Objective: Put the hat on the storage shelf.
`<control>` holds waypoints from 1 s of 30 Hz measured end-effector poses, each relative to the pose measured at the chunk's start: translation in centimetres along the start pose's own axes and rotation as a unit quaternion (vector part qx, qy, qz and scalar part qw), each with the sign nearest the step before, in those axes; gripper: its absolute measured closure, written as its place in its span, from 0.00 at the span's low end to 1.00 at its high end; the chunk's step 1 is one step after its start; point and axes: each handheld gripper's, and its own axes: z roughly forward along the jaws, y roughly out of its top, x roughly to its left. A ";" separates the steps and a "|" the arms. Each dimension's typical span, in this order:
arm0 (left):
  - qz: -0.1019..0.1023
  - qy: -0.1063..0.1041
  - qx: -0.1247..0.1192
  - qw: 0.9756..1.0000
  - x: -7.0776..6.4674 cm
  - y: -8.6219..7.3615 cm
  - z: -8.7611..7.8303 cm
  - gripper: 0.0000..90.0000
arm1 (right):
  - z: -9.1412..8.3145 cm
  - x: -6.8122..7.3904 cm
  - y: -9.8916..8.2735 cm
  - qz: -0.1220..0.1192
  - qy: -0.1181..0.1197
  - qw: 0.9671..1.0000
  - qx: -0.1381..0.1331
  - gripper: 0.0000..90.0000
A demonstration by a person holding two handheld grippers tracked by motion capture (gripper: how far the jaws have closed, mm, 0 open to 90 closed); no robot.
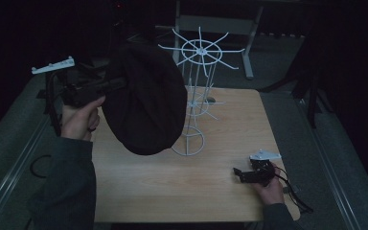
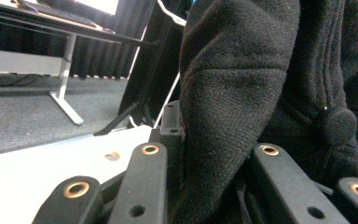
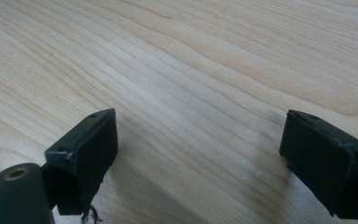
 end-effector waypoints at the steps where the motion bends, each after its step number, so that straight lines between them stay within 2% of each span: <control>1: 0.002 0.000 0.002 1.000 -0.1 0.0 0.2 0.84 | 0.0 0.0 0.0 0.000 0.000 1.000 0.000 0.12; 8: 0.004 -0.004 0.017 1.000 -0.3 0.1 2.7 0.84 | 0.0 0.0 0.0 0.000 0.000 1.000 0.000 0.12; 11: 0.007 0.003 0.030 1.000 -0.3 0.1 3.8 0.84 | 0.0 0.0 0.0 0.000 0.000 1.000 0.000 0.12; 13: 0.018 0.014 0.044 0.999 -0.5 0.0 4.7 0.84 | 0.0 0.0 0.0 0.000 0.000 1.000 0.000 0.12; 19: 0.016 0.016 0.054 0.998 -0.4 -0.3 6.2 0.84 | 0.0 0.0 0.0 0.000 0.000 1.000 0.000 0.12; 27: 0.007 0.011 0.040 0.999 -0.5 0.0 6.5 0.84 | 0.0 0.0 0.0 0.001 0.000 1.000 0.000 0.12; 30: 0.004 0.018 0.033 0.999 -0.5 0.1 6.7 0.84 | 0.0 0.0 0.0 0.001 0.000 1.000 0.000 0.12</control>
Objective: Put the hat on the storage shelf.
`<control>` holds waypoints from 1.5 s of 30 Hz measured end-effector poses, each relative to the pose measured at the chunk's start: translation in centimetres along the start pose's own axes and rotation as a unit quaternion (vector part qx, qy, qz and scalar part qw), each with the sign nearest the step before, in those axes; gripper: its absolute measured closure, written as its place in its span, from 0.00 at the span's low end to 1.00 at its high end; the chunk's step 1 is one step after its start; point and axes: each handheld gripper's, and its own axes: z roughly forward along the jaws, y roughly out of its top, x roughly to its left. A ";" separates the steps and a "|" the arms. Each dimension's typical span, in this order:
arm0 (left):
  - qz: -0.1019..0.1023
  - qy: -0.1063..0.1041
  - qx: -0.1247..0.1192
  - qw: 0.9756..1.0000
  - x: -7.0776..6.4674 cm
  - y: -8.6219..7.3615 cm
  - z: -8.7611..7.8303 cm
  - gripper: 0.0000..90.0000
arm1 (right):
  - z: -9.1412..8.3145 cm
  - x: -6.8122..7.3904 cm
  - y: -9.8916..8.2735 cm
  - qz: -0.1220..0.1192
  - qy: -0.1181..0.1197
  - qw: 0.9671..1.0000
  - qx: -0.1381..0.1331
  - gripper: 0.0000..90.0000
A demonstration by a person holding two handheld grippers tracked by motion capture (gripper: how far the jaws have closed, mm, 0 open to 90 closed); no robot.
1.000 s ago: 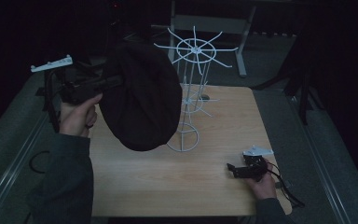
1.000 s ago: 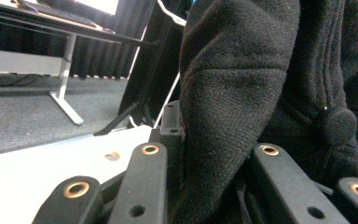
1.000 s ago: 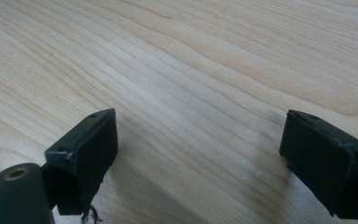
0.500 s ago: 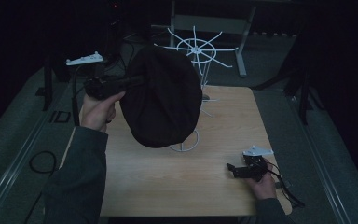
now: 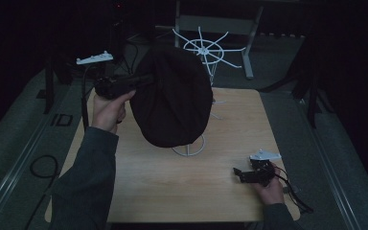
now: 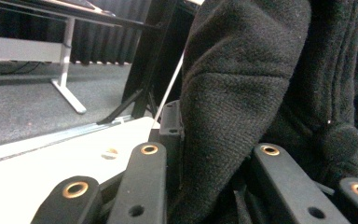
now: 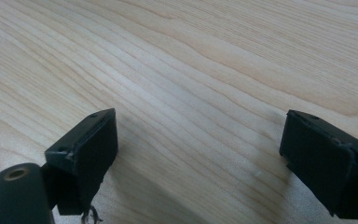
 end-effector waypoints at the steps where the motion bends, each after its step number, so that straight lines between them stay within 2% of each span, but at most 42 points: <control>1: 0.000 0.004 0.001 1.000 0.1 -0.1 0.1 0.84 | 0.0 0.0 0.0 0.000 0.000 1.000 0.000 0.12; 8: -0.024 0.018 0.003 1.000 1.5 -1.2 0.4 0.81 | 0.0 0.0 0.0 0.000 0.000 1.000 0.000 0.12; 14: -0.017 0.032 0.007 0.999 1.4 -1.2 0.5 0.77 | 0.0 0.0 0.0 0.000 0.000 1.000 0.000 0.12; 16: -0.021 0.032 0.010 0.999 1.4 -1.3 0.6 0.75 | 0.0 0.0 0.0 0.000 0.000 1.000 0.000 0.12; 22: -0.024 0.030 0.020 0.999 1.3 -1.4 0.8 0.65 | 0.0 0.0 0.0 0.000 0.000 1.000 0.000 0.12; 25: -0.019 0.037 0.025 0.999 1.2 -1.4 0.7 0.59 | 0.0 0.0 0.0 0.000 0.000 1.000 0.000 0.12; 33: -0.014 0.063 0.024 0.998 1.1 -1.3 -0.1 0.43 | 0.0 0.0 0.0 0.000 0.000 1.000 0.000 0.12; 39: -0.009 0.072 0.016 0.997 1.1 -1.3 -1.0 0.41 | 0.0 0.0 0.0 0.000 0.000 1.000 0.000 0.12; 41: -0.012 0.072 0.007 0.997 1.1 -1.5 -1.5 0.41 | 0.0 0.0 0.0 0.000 0.000 1.000 0.000 0.12; 45: -0.018 0.091 0.001 0.996 1.5 -2.1 -2.6 0.43 | 0.0 0.0 0.0 0.000 0.000 1.000 0.000 0.12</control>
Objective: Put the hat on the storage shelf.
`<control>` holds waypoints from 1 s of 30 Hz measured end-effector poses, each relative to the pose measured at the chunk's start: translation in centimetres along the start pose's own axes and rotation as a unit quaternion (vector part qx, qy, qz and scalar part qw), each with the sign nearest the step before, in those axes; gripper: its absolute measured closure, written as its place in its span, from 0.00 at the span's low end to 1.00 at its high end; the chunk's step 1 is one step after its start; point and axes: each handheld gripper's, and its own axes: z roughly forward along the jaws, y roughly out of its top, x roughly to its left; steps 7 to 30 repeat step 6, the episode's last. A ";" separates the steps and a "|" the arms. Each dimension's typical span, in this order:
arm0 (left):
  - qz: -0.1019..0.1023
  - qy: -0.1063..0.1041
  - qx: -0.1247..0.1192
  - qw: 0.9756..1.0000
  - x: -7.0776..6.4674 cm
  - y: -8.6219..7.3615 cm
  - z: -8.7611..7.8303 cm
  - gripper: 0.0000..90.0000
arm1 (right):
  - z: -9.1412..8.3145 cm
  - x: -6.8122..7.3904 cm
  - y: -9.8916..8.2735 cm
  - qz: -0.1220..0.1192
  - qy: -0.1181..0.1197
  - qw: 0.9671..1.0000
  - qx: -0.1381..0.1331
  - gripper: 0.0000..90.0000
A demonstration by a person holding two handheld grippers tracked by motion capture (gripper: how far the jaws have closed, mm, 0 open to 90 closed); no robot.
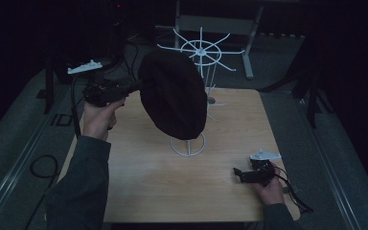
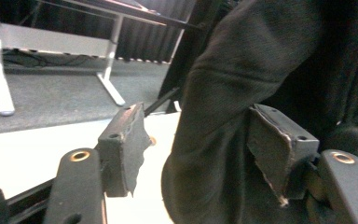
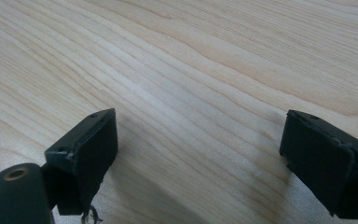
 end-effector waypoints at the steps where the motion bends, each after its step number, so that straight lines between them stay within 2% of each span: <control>1: 0.001 0.006 0.001 1.000 0.1 -0.1 -0.2 0.43 | 0.0 0.0 0.0 0.000 0.000 1.000 0.000 0.12; 4: -0.001 0.013 -0.006 1.000 0.5 -0.3 -1.1 0.44 | 0.0 0.0 0.0 0.000 0.000 1.000 0.000 0.12; 6: 0.004 0.029 -0.007 1.000 0.5 -0.6 -1.6 0.44 | 0.0 0.0 0.0 0.000 0.000 1.000 0.000 0.12; 30: 0.004 0.029 -0.007 1.000 0.5 -0.6 -1.6 0.44 | 0.0 0.0 0.0 0.000 0.000 1.000 0.000 0.12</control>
